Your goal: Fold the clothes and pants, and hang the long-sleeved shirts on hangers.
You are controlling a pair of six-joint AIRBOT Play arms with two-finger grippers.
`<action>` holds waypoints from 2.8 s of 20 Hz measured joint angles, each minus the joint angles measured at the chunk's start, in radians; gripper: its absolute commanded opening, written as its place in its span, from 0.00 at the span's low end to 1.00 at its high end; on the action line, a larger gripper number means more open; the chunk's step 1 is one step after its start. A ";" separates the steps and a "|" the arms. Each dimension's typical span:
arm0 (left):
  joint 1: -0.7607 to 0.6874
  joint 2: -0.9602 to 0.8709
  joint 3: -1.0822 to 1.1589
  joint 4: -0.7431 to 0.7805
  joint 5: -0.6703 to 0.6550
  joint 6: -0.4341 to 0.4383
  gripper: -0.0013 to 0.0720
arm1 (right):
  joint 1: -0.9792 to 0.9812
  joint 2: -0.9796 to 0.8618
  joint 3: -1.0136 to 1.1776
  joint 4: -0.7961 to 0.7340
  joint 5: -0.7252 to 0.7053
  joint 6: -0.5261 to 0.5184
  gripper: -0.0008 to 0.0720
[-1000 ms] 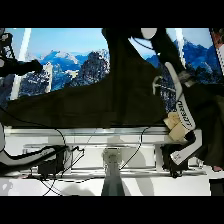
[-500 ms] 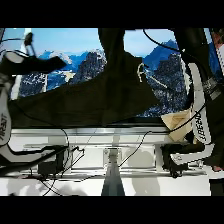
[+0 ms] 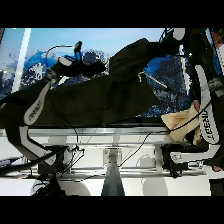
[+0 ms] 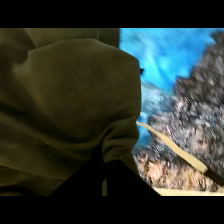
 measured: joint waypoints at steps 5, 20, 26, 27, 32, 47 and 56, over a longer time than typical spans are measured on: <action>-0.047 -0.153 0.163 -0.030 0.026 -0.063 0.73 | 0.002 0.032 -0.053 -0.003 -0.026 0.002 0.06; 0.041 -0.001 0.275 0.071 0.021 -0.003 0.04 | 0.002 0.039 -0.065 -0.015 -0.076 0.002 0.10; 0.070 0.172 0.277 0.317 0.011 0.004 0.05 | 0.001 0.040 -0.065 -0.043 -0.131 -0.001 0.73; 0.074 0.192 0.277 0.356 0.013 0.004 0.05 | -0.003 0.040 -0.065 -0.059 -0.132 -0.006 0.73; 0.097 0.299 0.277 0.657 -0.004 -0.012 0.04 | -0.106 0.034 -0.065 -0.144 -0.122 -0.076 0.07; 0.492 0.349 0.276 1.223 -0.423 -0.138 0.05 | -0.423 -0.011 -0.682 0.651 -0.138 -0.453 0.92; 0.534 0.257 0.276 1.282 -0.425 -0.173 0.05 | -0.288 0.000 -0.794 0.839 -0.554 -0.422 0.06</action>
